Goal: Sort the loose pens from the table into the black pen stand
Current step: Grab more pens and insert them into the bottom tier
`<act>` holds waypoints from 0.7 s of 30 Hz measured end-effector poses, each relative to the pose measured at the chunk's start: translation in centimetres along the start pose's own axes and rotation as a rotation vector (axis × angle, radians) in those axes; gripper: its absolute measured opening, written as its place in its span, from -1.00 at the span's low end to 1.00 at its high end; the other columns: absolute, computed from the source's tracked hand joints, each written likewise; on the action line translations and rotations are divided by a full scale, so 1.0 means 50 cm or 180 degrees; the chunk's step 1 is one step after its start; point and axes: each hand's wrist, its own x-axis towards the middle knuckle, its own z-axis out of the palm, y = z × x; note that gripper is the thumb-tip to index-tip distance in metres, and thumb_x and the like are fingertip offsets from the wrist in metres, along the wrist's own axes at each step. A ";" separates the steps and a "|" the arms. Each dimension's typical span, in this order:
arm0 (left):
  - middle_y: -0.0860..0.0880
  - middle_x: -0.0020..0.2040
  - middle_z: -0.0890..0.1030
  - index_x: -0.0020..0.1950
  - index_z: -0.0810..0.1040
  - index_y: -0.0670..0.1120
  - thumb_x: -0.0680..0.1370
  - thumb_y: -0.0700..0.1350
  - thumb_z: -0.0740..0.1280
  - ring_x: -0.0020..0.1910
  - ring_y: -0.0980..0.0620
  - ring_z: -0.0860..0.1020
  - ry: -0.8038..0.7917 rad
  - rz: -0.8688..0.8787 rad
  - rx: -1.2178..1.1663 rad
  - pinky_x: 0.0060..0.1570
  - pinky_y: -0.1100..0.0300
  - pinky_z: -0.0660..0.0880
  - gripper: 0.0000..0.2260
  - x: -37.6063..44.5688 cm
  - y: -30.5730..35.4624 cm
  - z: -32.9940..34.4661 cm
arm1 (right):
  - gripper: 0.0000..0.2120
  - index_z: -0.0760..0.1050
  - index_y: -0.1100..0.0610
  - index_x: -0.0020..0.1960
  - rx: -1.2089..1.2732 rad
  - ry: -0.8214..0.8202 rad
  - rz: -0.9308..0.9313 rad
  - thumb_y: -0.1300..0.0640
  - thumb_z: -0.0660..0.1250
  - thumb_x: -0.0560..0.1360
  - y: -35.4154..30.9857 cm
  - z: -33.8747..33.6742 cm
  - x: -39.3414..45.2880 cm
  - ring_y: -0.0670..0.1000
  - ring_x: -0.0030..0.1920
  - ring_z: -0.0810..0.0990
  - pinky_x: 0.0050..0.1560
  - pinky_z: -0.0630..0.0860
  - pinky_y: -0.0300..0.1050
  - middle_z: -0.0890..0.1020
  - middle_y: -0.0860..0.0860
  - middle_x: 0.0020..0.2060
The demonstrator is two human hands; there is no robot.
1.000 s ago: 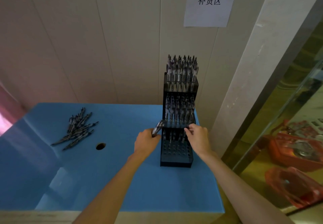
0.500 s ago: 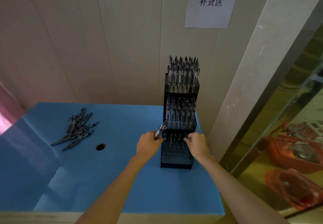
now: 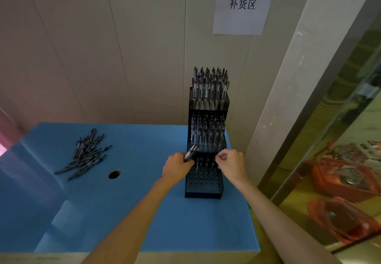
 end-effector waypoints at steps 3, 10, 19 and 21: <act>0.02 -0.44 0.41 -0.34 0.36 -0.03 0.54 -0.10 0.35 -0.45 0.01 0.37 -0.0050 0.0069 -0.0008 -0.39 0.17 0.27 -0.72 0.001 0.022 0.005 | -0.94 0.68 0.15 -0.02 0.1445 -0.0376 0.0278 0.19 0.44 0.53 -0.051 -0.017 -0.005 -0.02 -0.22 0.72 -0.13 0.66 -0.16 0.73 0.02 -0.20; 0.06 -0.41 0.51 -0.21 0.59 -0.03 0.60 0.01 0.33 -0.44 0.11 0.41 -0.0294 0.0387 -0.0327 -0.43 0.22 0.32 -0.77 -0.014 0.048 0.021 | -0.91 0.69 0.05 0.01 0.2158 -0.0876 0.0402 0.17 0.44 0.53 -0.083 -0.020 -0.016 -0.08 -0.02 0.69 -0.03 0.61 -0.20 0.74 -0.06 -0.08; 0.01 -0.38 0.54 -0.33 0.51 0.05 0.56 0.02 0.35 -0.39 0.05 0.46 -0.0299 0.0337 -0.0205 -0.34 0.16 0.38 -0.74 -0.021 0.054 0.022 | -0.91 0.62 0.04 0.06 0.2173 -0.0943 0.0457 0.15 0.39 0.57 -0.068 -0.017 -0.027 -0.14 -0.07 0.69 -0.12 0.54 -0.27 0.74 -0.06 -0.08; 0.00 -0.39 0.53 -0.31 0.49 0.02 0.56 0.01 0.36 -0.41 0.04 0.46 -0.0282 0.0304 -0.0028 -0.37 0.18 0.37 -0.75 -0.018 0.051 0.017 | -0.90 0.58 0.13 0.10 0.2370 -0.0718 0.0580 0.19 0.33 0.61 -0.060 -0.016 -0.019 -0.05 -0.02 0.71 -0.04 0.61 -0.16 0.74 0.01 -0.04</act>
